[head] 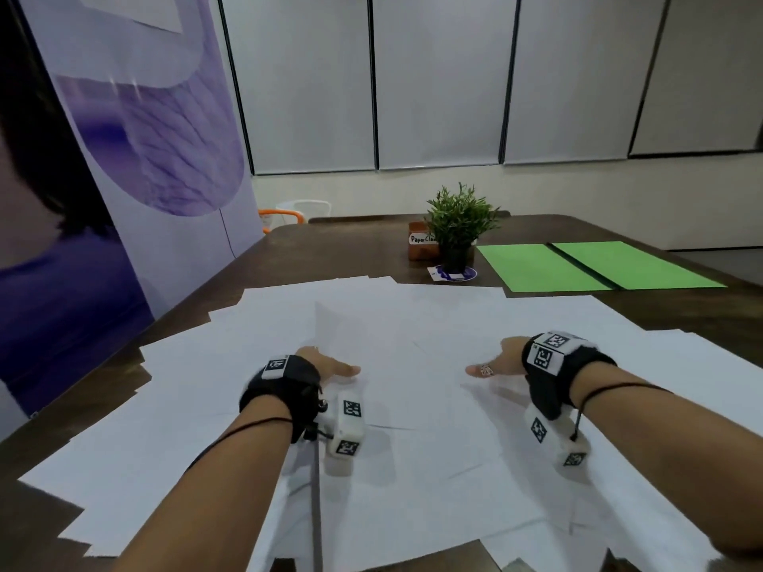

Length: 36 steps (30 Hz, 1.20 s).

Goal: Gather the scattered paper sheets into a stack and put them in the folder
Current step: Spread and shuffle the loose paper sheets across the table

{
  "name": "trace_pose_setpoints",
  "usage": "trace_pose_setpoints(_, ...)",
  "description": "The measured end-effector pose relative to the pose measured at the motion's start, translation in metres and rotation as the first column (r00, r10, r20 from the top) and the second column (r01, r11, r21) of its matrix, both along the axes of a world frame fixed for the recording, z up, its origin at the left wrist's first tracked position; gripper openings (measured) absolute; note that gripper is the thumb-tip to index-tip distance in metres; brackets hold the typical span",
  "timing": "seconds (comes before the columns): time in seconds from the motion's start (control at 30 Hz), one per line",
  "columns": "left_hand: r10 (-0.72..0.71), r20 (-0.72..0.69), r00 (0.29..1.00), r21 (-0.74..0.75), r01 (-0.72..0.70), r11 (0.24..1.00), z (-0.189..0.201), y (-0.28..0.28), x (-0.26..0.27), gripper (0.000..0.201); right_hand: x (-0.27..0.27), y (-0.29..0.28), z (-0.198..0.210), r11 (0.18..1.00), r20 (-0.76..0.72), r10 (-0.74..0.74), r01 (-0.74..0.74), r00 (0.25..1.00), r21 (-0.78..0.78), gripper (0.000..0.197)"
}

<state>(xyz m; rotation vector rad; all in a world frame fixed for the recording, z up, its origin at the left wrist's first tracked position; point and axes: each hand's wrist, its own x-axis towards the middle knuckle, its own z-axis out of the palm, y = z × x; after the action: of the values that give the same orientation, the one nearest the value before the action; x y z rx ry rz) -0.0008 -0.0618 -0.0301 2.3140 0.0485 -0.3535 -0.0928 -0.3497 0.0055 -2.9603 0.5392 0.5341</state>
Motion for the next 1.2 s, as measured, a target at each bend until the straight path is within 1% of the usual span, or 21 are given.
trace_pose_setpoints(0.07, -0.005, 0.013, 1.000, 0.001, 0.005, 1.000, 0.000, -0.011, -0.001, 0.063, 0.006, -0.011, -0.011, 0.998, -0.026, 0.060, -0.061, 0.998, -0.024, 0.129)
trace_pose_setpoints(0.1, -0.020, 0.008, 1.000, 0.015, 0.020, 1.000, 0.000, -0.016, -0.003, 0.063, 0.012, -0.014, -0.019, 0.995, -0.032, 0.096, -0.097, 0.995, -0.031, 0.127)
trace_pose_setpoints(0.17, -0.022, -0.008, 1.000, -0.004, 0.022, 1.000, 0.001, -0.025, -0.007, 0.067, 0.016, -0.011, -0.026, 0.991, -0.058, 0.125, -0.128, 0.990, -0.043, 0.105)
trace_pose_setpoints(0.2, -0.020, -0.020, 1.000, -0.008, 0.020, 1.000, 0.002, -0.030, -0.009, 0.073, 0.016, -0.007, -0.027, 0.991, -0.053, 0.128, -0.130, 0.990, -0.035, 0.099)
trace_pose_setpoints(0.3, -0.014, -0.037, 0.999, -0.003, 0.014, 1.000, 0.003, -0.042, -0.013, 0.080, 0.013, 0.006, -0.027, 0.989, -0.019, 0.146, -0.146, 0.989, 0.007, 0.110)
trace_pose_setpoints(0.37, 0.010, -0.020, 1.000, 0.000, -0.010, 1.000, 0.002, -0.048, -0.014, 0.087, 0.006, 0.015, -0.023, 0.988, -0.015, 0.146, -0.145, 0.989, 0.043, 0.108)
trace_pose_setpoints(0.43, 0.015, 0.023, 1.000, -0.008, -0.015, 1.000, 0.003, -0.050, -0.017, 0.080, -0.007, 0.025, -0.017, 0.987, -0.029, 0.153, -0.151, 0.988, 0.058, 0.089)
trace_pose_setpoints(0.5, 0.035, 0.093, 0.995, -0.052, -0.031, 0.998, 0.006, -0.052, -0.020, 0.066, -0.015, 0.028, -0.014, 0.983, -0.028, 0.160, -0.156, 0.987, 0.096, 0.060)
trace_pose_setpoints(0.53, 0.047, 0.128, 0.991, -0.082, -0.036, 0.996, 0.010, -0.052, -0.021, 0.060, -0.017, 0.026, -0.013, 0.982, -0.008, 0.151, -0.149, 0.989, 0.115, 0.050)
trace_pose_setpoints(0.57, 0.056, 0.189, 0.980, -0.100, -0.038, 0.994, 0.014, -0.051, -0.023, 0.055, -0.017, 0.024, -0.013, 0.979, 0.029, 0.146, -0.149, 0.989, 0.137, 0.047)
trace_pose_setpoints(0.6, 0.073, 0.257, 0.964, -0.096, -0.050, 0.994, 0.021, -0.049, -0.027, 0.050, -0.018, 0.022, -0.013, 0.978, 0.063, 0.138, -0.146, 0.988, 0.147, 0.049)
trace_pose_setpoints(0.67, 0.110, 0.402, 0.909, -0.106, -0.074, 0.992, 0.038, -0.041, -0.033, 0.039, -0.021, 0.022, -0.010, 0.979, 0.089, 0.146, -0.157, 0.985, 0.133, 0.059)
trace_pose_setpoints(0.73, 0.169, 0.501, 0.849, -0.184, -0.086, 0.979, 0.055, -0.028, -0.035, 0.033, -0.019, 0.021, -0.012, 0.981, 0.084, 0.155, -0.164, 0.984, 0.103, 0.060)
trace_pose_setpoints(0.83, 0.255, 0.607, 0.753, -0.320, -0.063, 0.945, 0.078, -0.006, -0.036, 0.026, -0.018, 0.022, -0.012, 0.984, 0.072, 0.145, -0.151, 0.987, 0.093, 0.057)
trace_pose_setpoints(0.9, 0.311, 0.629, 0.712, -0.430, -0.014, 0.903, 0.092, 0.007, -0.038, 0.022, -0.013, 0.025, -0.003, 0.983, 0.196, 0.079, -0.109, 0.977, 0.148, 0.059)
trace_pose_setpoints(0.93, 0.334, 0.638, 0.694, -0.481, 0.021, 0.876, 0.098, 0.013, -0.040, 0.020, -0.009, 0.026, 0.006, 0.974, 0.304, 0.013, -0.081, 0.952, 0.213, 0.061)
trace_pose_setpoints(1.0, 0.374, 0.661, 0.650, -0.535, 0.060, 0.843, 0.112, 0.024, -0.043, 0.017, 0.003, 0.026, 0.029, 0.926, 0.501, -0.153, -0.054, 0.852, 0.374, 0.074)
trace_pose_setpoints(1.07, 0.412, 0.670, 0.618, -0.582, 0.093, 0.808, 0.126, 0.033, -0.047, 0.014, 0.012, 0.027, 0.057, 0.850, 0.628, -0.305, -0.092, 0.716, 0.518, 0.101)
trace_pose_setpoints(1.1, 0.429, 0.673, 0.603, -0.604, 0.112, 0.789, 0.132, 0.036, -0.049, 0.014, 0.016, 0.026, 0.070, 0.805, 0.685, -0.375, -0.147, 0.624, 0.575, 0.114)
trace_pose_setpoints(1.13, 0.447, 0.680, 0.581, -0.618, 0.126, 0.776, 0.138, 0.040, -0.050, 0.012, 0.016, 0.028, 0.083, 0.767, 0.734, -0.432, -0.214, 0.524, 0.605, 0.121)
trace_pose_setpoints(1.2, 0.474, 0.685, 0.553, -0.634, 0.133, 0.761, 0.150, 0.045, -0.054, 0.010, 0.017, 0.027, 0.107, 0.736, 0.809, -0.494, -0.342, 0.319, 0.585, 0.124)
